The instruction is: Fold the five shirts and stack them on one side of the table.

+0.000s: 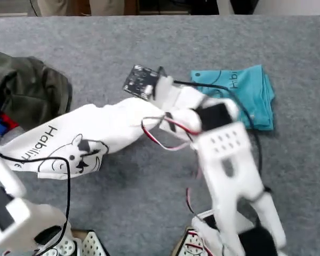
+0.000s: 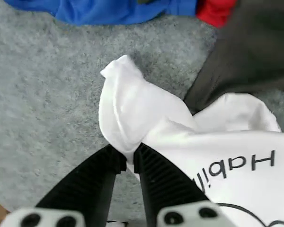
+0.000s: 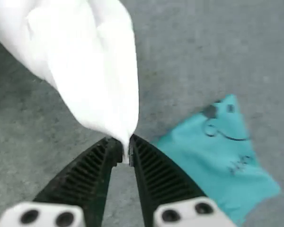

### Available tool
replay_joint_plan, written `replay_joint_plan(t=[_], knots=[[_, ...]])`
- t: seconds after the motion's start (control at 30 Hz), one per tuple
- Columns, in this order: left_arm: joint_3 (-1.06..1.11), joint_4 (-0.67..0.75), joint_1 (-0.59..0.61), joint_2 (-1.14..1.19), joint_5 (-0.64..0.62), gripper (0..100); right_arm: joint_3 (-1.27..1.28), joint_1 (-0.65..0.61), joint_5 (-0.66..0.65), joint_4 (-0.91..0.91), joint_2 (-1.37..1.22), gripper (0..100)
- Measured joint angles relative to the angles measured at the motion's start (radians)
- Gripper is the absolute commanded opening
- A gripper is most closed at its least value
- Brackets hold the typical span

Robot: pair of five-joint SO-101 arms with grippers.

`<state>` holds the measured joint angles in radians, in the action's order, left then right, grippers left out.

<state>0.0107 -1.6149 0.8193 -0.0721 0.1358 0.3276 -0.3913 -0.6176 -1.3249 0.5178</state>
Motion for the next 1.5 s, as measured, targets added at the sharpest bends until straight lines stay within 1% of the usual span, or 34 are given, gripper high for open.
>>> replay_joint_plan(t=[0.1, 0.23, 0.3, 0.5, 0.63, 0.77, 0.87, 0.97, 1.03, 1.17, 1.33, 1.5], knots=[[0.043, 0.000, -0.058, -0.135, 0.087, 2, 0.000, 0.017, 0.000, -0.008, 0.117, 0.2], [0.060, 0.000, -0.132, -0.351, 0.103, 2, -0.049, 0.025, 0.008, -0.061, 0.235, 0.2], [0.060, 0.000, -0.181, -0.463, 0.077, 2, -0.107, 0.025, 0.017, -0.098, 0.285, 0.2], [0.060, -0.002, -0.301, -0.795, -0.060, 2, -0.353, 0.025, 0.018, -0.226, 0.344, 0.2], [0.060, -0.002, -0.318, -0.994, -0.141, 2, -0.563, 0.025, 0.018, -0.304, 0.345, 0.2], [0.054, -0.002, -0.318, -1.152, -0.167, 2, -0.801, 0.028, 0.018, -0.390, 0.292, 0.2], [0.057, -0.018, -0.319, -1.204, -0.169, 2, -0.994, 0.078, 0.018, -0.440, 0.230, 0.3], [0.058, -0.077, -0.319, -1.211, -0.170, 2, -1.148, 0.153, 0.018, -0.446, 0.180, 0.3], [0.063, -0.123, -0.322, -1.211, -0.170, 2, -1.192, 0.183, 0.018, -0.446, 0.153, 0.3], [0.120, -0.133, -0.368, -1.220, -0.173, 2, -1.208, 0.186, 0.018, -0.446, 0.091, 0.3], [0.284, -0.133, -0.425, -1.220, -0.173, 2, -1.208, 0.098, 0.018, -0.446, -0.009, 0.3], [0.410, -0.110, -0.459, -1.218, -0.160, 2, -1.208, 0.012, 0.038, -0.446, -0.183, 0.2]])
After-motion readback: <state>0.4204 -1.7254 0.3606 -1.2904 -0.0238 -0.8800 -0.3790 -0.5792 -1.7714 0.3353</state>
